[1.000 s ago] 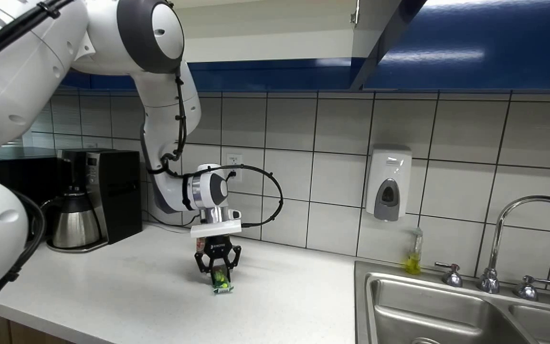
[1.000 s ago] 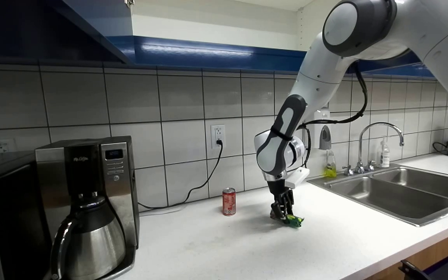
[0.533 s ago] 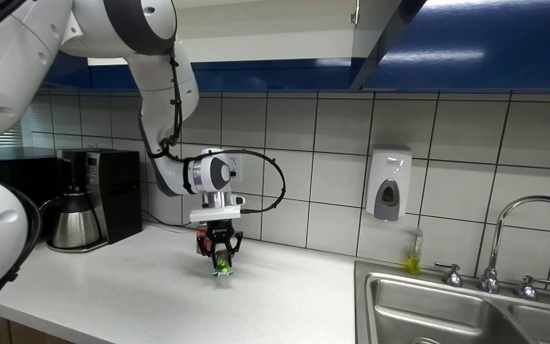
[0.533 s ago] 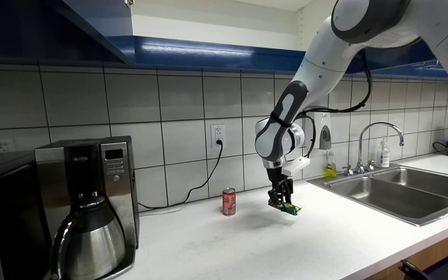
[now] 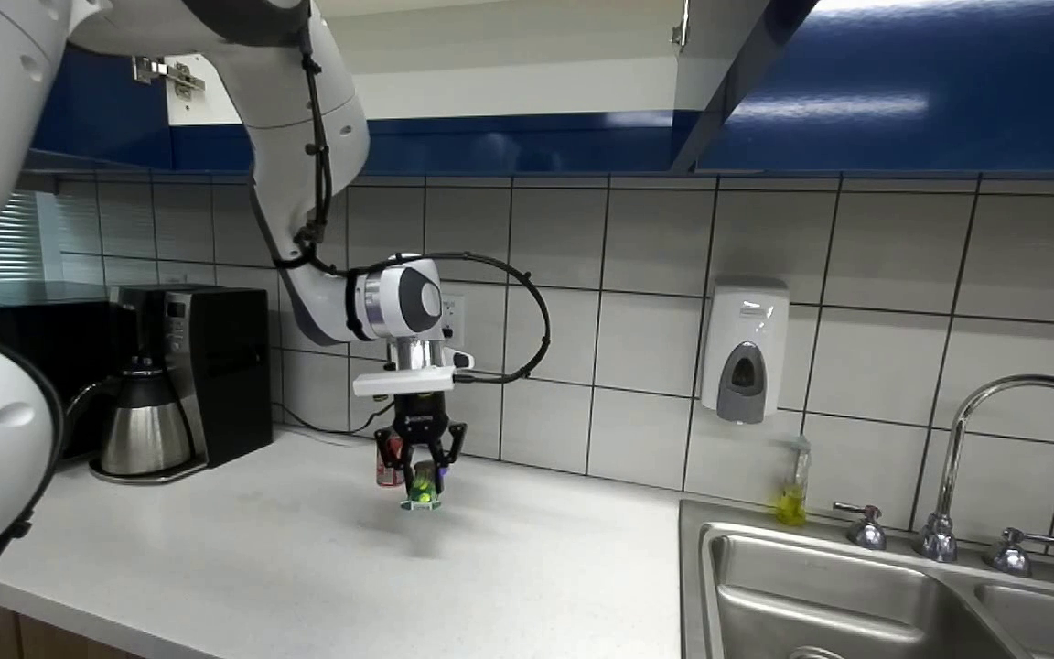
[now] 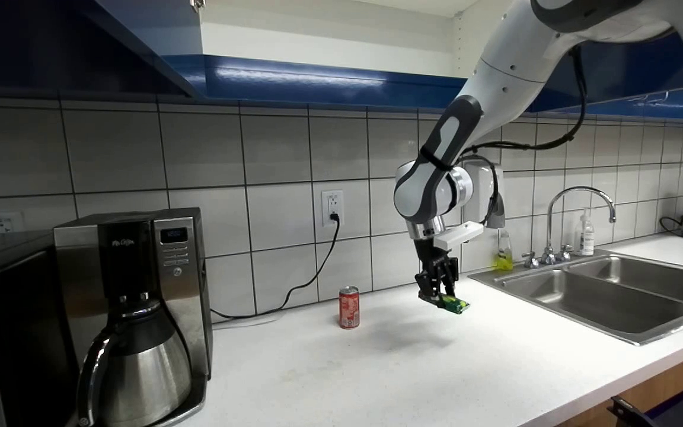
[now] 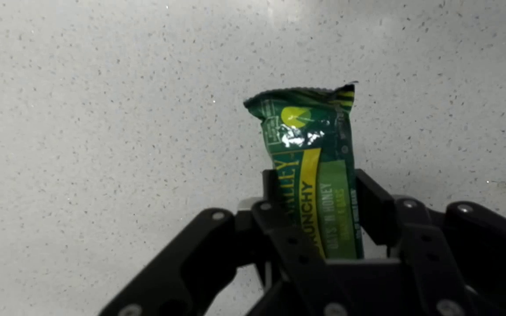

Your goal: Place the granola bar in the center of the bottom shelf of the cabinet

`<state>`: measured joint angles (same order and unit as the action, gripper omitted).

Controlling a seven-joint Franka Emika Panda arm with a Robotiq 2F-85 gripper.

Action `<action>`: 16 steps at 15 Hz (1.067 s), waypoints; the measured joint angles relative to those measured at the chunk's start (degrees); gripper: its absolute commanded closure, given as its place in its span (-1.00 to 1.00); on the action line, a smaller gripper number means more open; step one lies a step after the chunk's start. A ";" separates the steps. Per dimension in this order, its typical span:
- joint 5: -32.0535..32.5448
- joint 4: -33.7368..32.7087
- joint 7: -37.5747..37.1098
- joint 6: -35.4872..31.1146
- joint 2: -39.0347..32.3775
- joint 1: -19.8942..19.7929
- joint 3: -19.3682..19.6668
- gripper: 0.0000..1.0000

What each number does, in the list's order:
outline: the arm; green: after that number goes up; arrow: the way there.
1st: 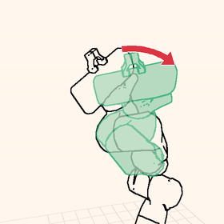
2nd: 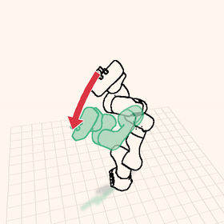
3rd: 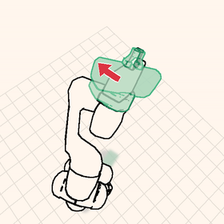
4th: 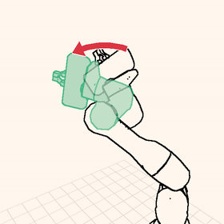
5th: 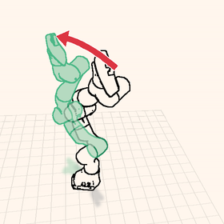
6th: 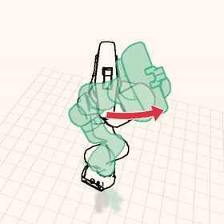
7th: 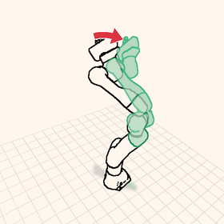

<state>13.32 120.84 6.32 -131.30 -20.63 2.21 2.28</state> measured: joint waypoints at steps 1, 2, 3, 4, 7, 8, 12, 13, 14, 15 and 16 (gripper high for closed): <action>-0.46 0.97 -0.28 0.15 1.01 -0.15 0.04 0.64; -0.77 1.96 -0.49 0.30 1.98 -0.30 0.10 0.64; -1.02 3.18 -0.66 0.37 3.10 -0.51 0.16 0.64; -1.17 4.47 -0.79 0.37 4.25 -0.77 0.24 0.64; -1.28 9.05 -0.86 0.38 8.28 -1.56 0.89 0.64; -1.29 10.63 -0.86 0.38 9.65 -1.84 1.15 0.64; -1.29 17.13 -0.86 0.44 15.47 -2.94 2.07 0.64; -1.29 18.90 -0.86 0.44 17.08 -3.14 2.22 0.64; -1.28 20.48 -0.86 0.45 18.55 -3.29 2.29 0.64; -1.28 22.15 -0.86 0.51 20.16 -3.39 2.33 0.64; -1.27 23.69 -0.85 0.62 21.69 -3.44 2.33 0.64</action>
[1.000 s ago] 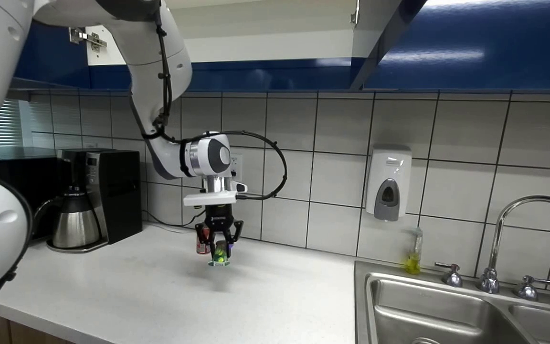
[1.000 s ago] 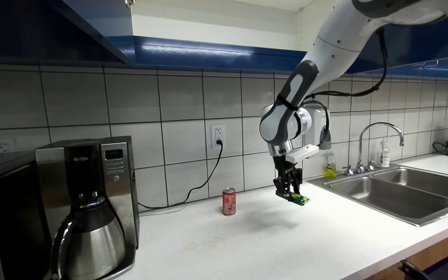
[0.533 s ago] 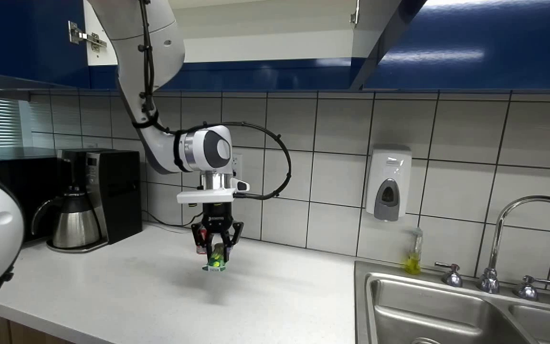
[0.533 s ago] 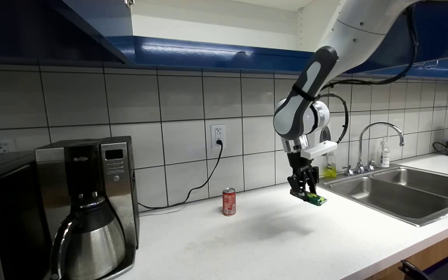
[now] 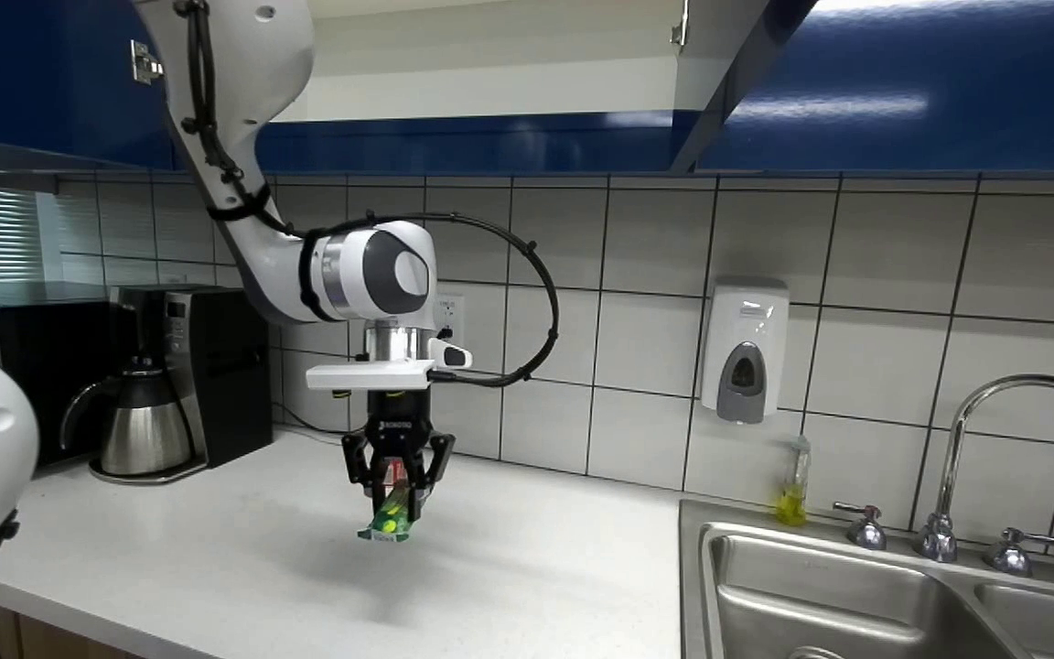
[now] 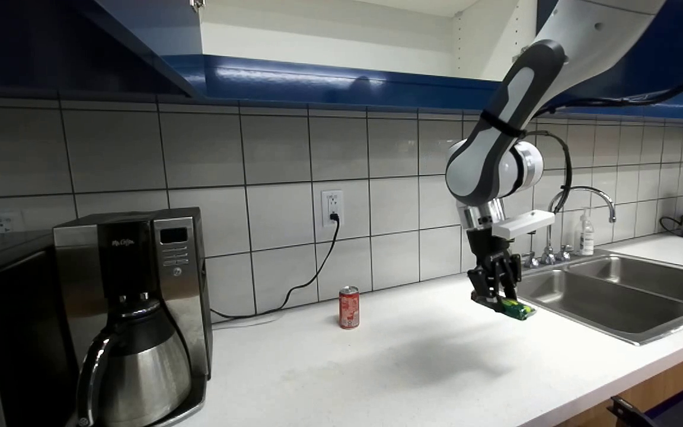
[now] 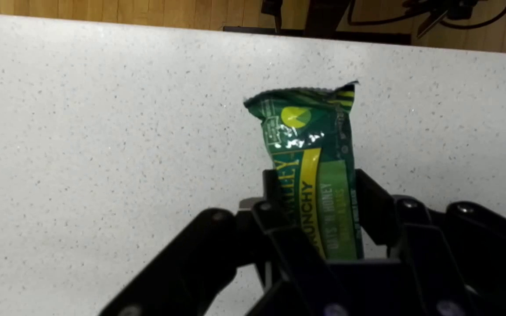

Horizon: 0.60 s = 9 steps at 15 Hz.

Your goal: Place the granola bar in the center of the bottom shelf of the cabinet

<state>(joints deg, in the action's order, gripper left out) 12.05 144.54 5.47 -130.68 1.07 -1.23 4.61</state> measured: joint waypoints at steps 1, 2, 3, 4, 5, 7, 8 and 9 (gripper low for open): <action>0.02 1.56 0.00 0.13 1.63 -0.01 0.00 0.64; 0.05 2.91 0.02 0.36 3.12 -0.01 0.00 0.64; 0.06 4.22 0.06 0.65 4.70 -0.01 -0.01 0.64; 0.06 5.36 0.12 1.00 6.30 -0.01 -0.03 0.64; 0.06 6.39 0.18 1.39 7.96 -0.01 -0.07 0.64; 0.06 7.92 0.39 2.77 11.31 0.01 -0.24 0.64; 0.06 8.38 0.48 3.74 12.99 0.05 -0.31 0.64; 0.04 8.69 0.59 4.94 14.82 0.12 -0.38 0.64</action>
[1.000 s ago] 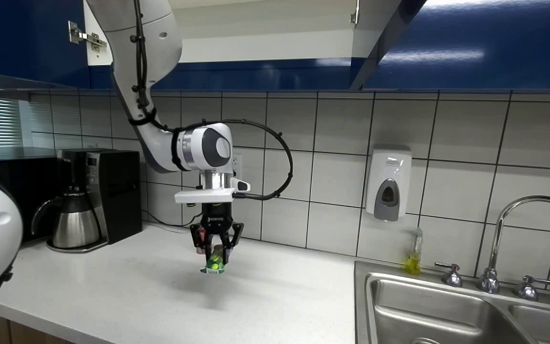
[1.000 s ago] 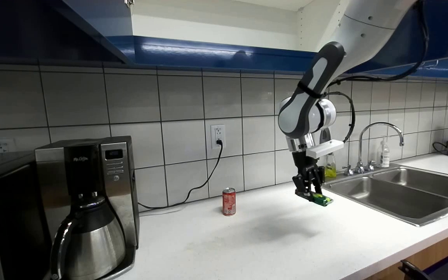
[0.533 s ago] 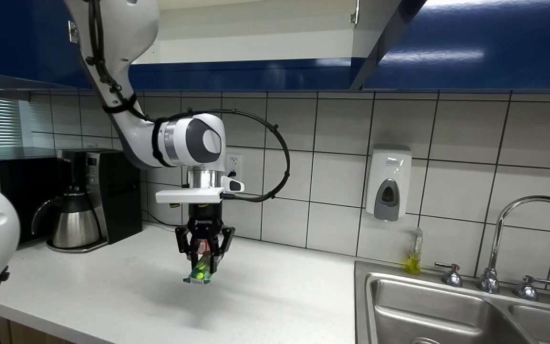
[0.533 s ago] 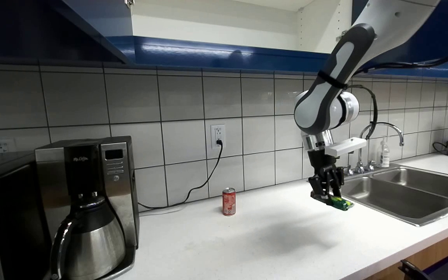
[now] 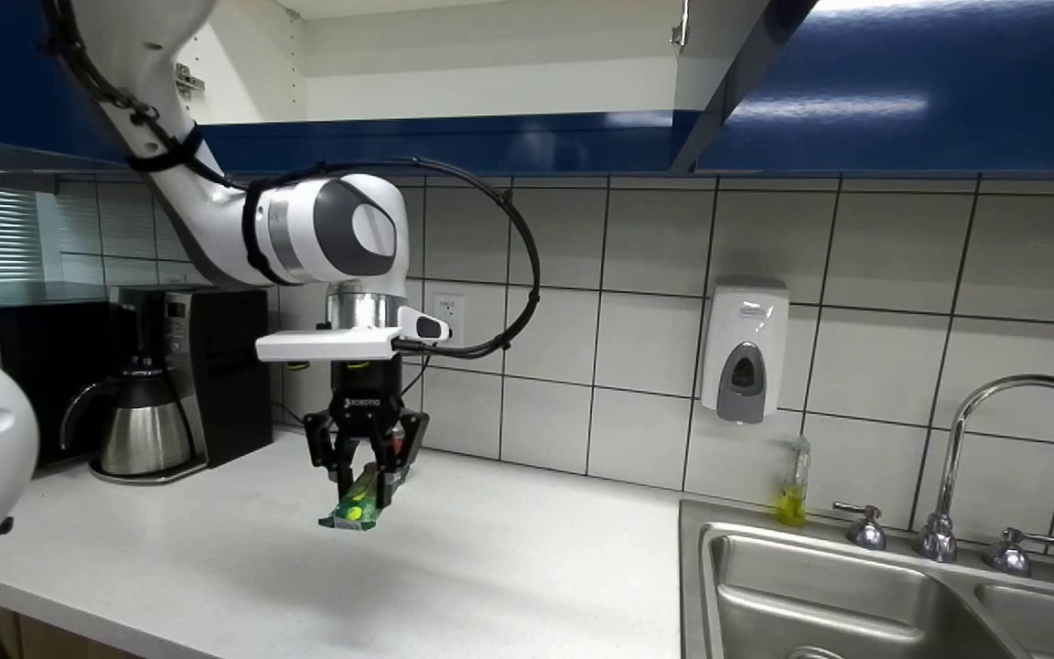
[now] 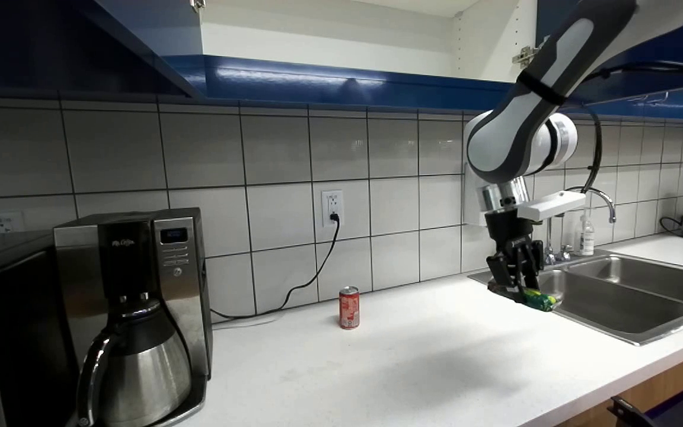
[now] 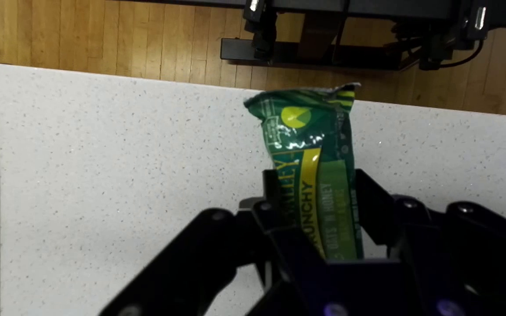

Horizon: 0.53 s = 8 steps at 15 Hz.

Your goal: Place the granola bar in the center of the bottom shelf of the cabinet

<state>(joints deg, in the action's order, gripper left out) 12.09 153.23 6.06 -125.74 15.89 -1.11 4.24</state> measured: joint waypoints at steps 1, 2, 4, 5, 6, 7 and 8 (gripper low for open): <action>-0.03 0.17 0.12 1.37 1.94 0.09 -0.04 0.64; -0.03 0.21 0.19 2.91 3.82 0.19 -0.07 0.64; -0.05 0.19 0.40 5.95 7.46 0.33 -0.14 0.64; -0.07 0.10 0.51 7.84 9.43 0.39 -0.18 0.64; -0.12 -0.07 0.59 9.86 11.32 0.43 -0.24 0.64; -0.18 -0.33 0.73 12.06 13.17 0.45 -0.33 0.64; -0.31 -0.72 0.90 14.52 15.01 0.46 -0.40 0.64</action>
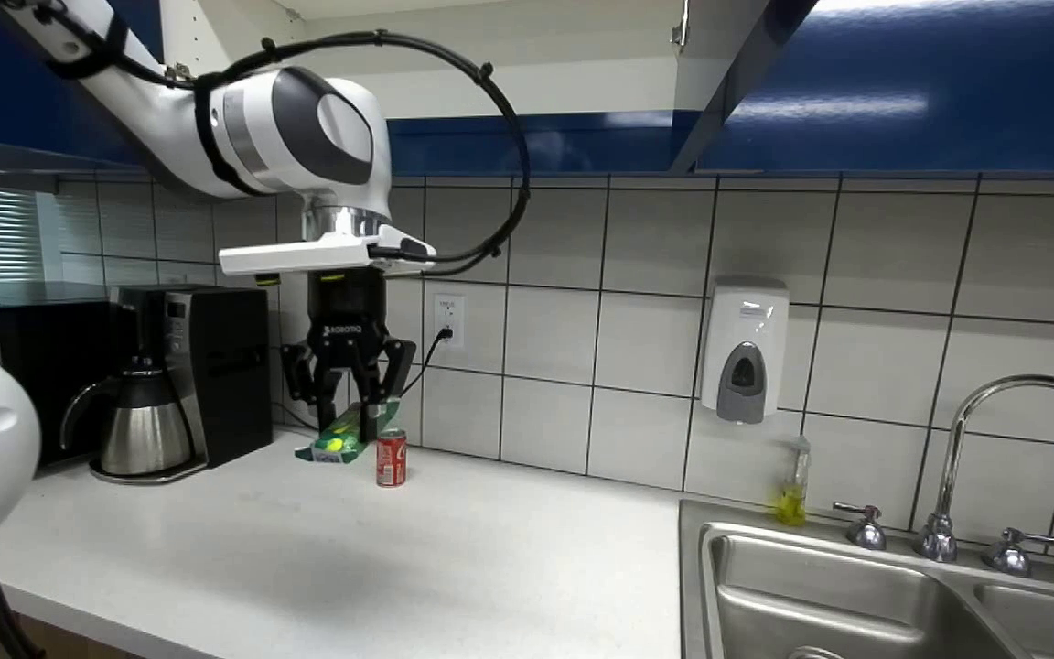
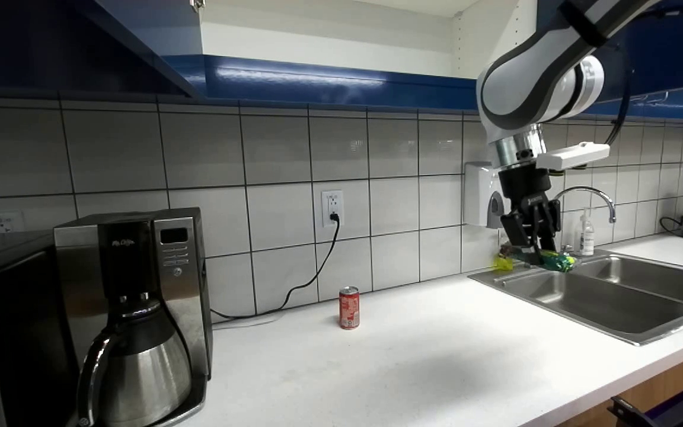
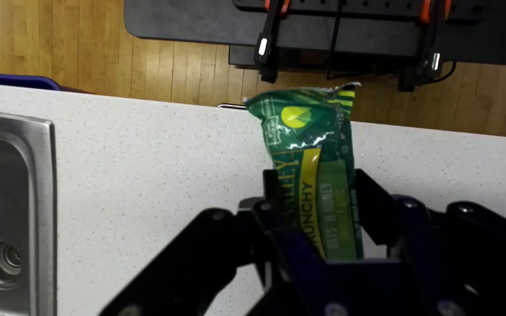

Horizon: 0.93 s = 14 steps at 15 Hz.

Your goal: Place the granola bar in the center of the bottom shelf of the cabinet

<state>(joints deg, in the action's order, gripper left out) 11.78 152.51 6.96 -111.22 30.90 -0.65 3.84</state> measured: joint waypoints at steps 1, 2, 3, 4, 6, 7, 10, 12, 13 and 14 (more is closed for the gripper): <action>-0.19 -0.51 0.15 2.42 1.62 0.00 -0.05 0.64; -0.28 -1.24 0.20 5.04 3.15 0.01 -0.10 0.64; -0.29 -2.13 0.20 7.61 4.43 0.01 -0.13 0.64; -0.29 -3.28 0.20 10.11 5.55 0.01 -0.15 0.64; -0.29 -5.73 0.20 14.11 7.01 0.01 -0.19 0.64; -0.29 -7.01 0.20 15.63 7.43 0.01 -0.23 0.64; -0.29 -10.93 0.15 17.98 7.77 0.01 -0.65 0.64; -0.29 -13.51 0.07 18.53 7.73 0.05 -1.22 0.64; -0.30 -14.86 0.04 18.98 7.72 0.08 -1.54 0.64; -0.31 -16.39 0.02 19.51 7.73 0.12 -1.86 0.64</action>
<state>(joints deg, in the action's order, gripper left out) 11.47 136.11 6.98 -91.71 38.63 -0.53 1.98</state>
